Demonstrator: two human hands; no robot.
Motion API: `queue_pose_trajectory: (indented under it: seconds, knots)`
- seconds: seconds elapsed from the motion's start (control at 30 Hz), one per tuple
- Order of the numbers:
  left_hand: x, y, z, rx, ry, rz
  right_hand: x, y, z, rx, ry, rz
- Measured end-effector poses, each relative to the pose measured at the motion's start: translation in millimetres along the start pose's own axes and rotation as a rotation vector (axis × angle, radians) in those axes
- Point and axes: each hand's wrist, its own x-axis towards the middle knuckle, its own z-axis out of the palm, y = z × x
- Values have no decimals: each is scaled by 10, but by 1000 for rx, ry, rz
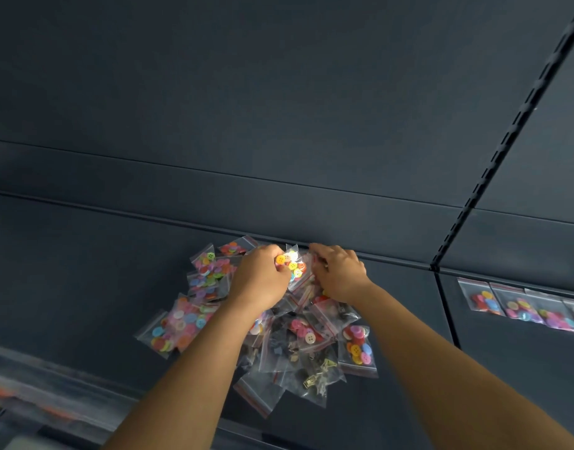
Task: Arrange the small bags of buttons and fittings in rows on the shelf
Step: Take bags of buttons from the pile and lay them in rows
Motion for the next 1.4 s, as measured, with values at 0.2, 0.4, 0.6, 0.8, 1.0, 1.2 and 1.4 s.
queue_pose_trajectory:
  seconds: [0.2, 0.4, 0.6, 0.8, 1.0, 1.2, 1.4]
  knots:
    - [-49, -9, -27, 39, -16, 2, -47, -36, -20, 140, 8, 8]
    - [-114, -5, -42, 20, -18, 0, -121, -113, -45, 490, 136, 56]
    - [-177, 48, -81, -71, -8, -2, -245, -32, -264, 620, 256, 68]
    - [-209, 319, -49, -268, 3, 59, -547, 198, -491, 770, 262, 50]
    - [-293, 726, 149, -344, 36, 168, -988, 553, -745, 757, 364, 59]
    - [-457, 1188, 404, -394, 11, 216, -1396, 925, -928, 877, 392, 124]
    - [-743, 1574, 820, -803, -293, -75, -1658, 1289, -970, 935, 418, 220]
